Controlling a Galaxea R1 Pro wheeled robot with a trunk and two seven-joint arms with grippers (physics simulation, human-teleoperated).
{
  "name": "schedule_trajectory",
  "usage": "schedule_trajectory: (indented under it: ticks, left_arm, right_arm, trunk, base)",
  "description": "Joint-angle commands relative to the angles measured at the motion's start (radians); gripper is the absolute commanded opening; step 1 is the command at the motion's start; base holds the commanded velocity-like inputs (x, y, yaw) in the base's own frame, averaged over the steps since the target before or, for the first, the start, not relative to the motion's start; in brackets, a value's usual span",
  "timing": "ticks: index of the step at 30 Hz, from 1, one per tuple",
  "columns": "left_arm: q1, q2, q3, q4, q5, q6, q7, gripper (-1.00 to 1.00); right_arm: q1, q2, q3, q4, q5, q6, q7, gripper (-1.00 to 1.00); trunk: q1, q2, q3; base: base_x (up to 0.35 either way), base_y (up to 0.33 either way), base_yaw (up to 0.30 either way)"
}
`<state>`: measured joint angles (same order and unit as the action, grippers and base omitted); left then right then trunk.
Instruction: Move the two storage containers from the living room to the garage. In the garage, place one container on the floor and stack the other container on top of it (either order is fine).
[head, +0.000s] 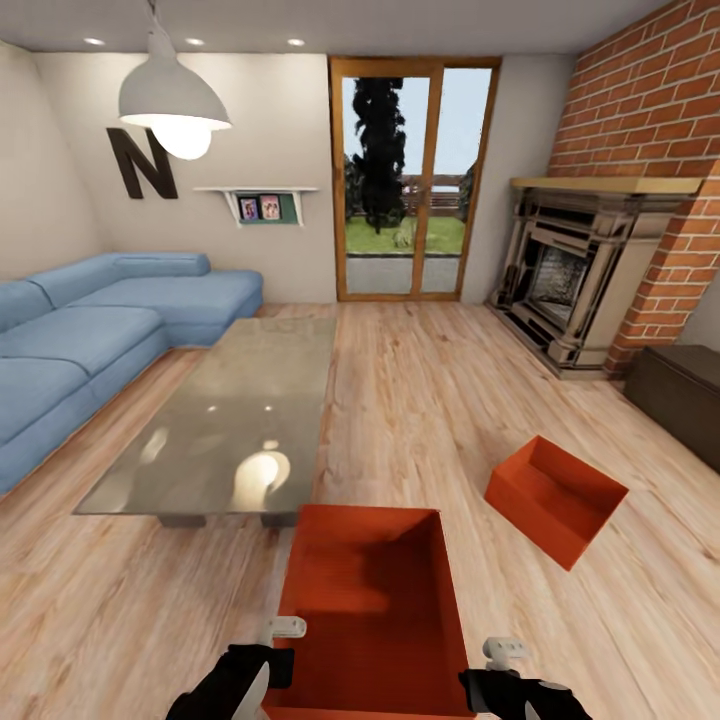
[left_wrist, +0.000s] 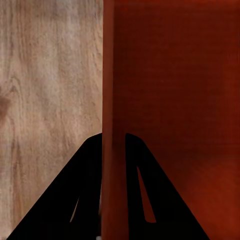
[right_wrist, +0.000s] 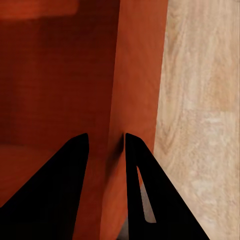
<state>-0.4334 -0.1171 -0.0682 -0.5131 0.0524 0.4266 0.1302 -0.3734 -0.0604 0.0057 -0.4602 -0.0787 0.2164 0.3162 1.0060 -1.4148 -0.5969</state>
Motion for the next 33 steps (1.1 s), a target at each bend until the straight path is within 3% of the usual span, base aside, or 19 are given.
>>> schedule_trajectory:
  ticks: [1, 33]
  left_arm:
    - [-0.001, 0.001, 0.001, -0.004, -0.022, -0.015, 0.012, -1.00]
    - [-0.001, 0.002, 0.001, -0.004, -0.022, -0.015, 0.014, -1.00]
  right_arm:
    - [0.001, 0.000, 0.000, 0.000, -0.009, 0.009, 0.003, -1.00]
    - [0.001, 0.001, -0.001, 0.000, -0.010, 0.008, 0.001, -1.00]
  trunk:
    - [-0.004, 0.007, 0.003]
    - [-0.127, 0.231, 0.127]
  base:
    - [0.000, 0.000, 0.300]
    - [0.000, 0.000, 0.277]
